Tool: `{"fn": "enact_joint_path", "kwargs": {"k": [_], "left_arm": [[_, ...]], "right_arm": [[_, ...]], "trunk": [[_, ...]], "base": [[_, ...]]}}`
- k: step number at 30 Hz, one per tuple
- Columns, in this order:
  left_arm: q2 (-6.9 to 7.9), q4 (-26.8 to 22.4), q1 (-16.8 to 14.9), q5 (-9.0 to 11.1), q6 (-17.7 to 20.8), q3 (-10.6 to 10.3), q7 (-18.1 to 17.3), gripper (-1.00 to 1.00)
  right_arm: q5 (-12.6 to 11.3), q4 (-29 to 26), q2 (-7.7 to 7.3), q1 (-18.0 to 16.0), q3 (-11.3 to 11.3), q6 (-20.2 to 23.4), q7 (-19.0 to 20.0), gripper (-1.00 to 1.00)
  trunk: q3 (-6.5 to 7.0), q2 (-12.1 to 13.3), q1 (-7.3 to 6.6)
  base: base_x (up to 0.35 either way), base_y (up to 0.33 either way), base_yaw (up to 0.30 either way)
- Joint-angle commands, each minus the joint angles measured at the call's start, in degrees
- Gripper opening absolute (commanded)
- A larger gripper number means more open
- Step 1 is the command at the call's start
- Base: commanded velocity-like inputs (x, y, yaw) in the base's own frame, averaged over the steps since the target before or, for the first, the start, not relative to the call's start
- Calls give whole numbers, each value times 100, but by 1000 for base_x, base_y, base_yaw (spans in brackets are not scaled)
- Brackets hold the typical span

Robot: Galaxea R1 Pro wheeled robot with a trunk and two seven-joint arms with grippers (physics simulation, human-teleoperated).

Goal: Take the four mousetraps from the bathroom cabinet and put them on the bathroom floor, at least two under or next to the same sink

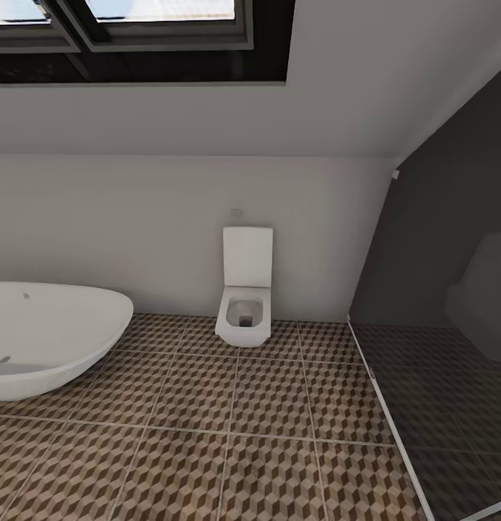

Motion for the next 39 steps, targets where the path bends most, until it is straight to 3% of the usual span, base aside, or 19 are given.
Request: {"fn": "enact_joint_path", "kwargs": {"k": [1, 39], "left_arm": [[-3, 15, -7, -12, -18, -40, 34, -100], [-3, 15, -7, -11, -20, -40, 34, -100]], "right_arm": [[-12, 1, -1, -3, 50, -9, -49, -100], [-12, 1, -1, -3, 50, -9, -49, -100]], "trunk": [[-11, -11, 3], [-11, -11, 3]], "base": [[0, 0, 0], [0, 0, 0]]}}
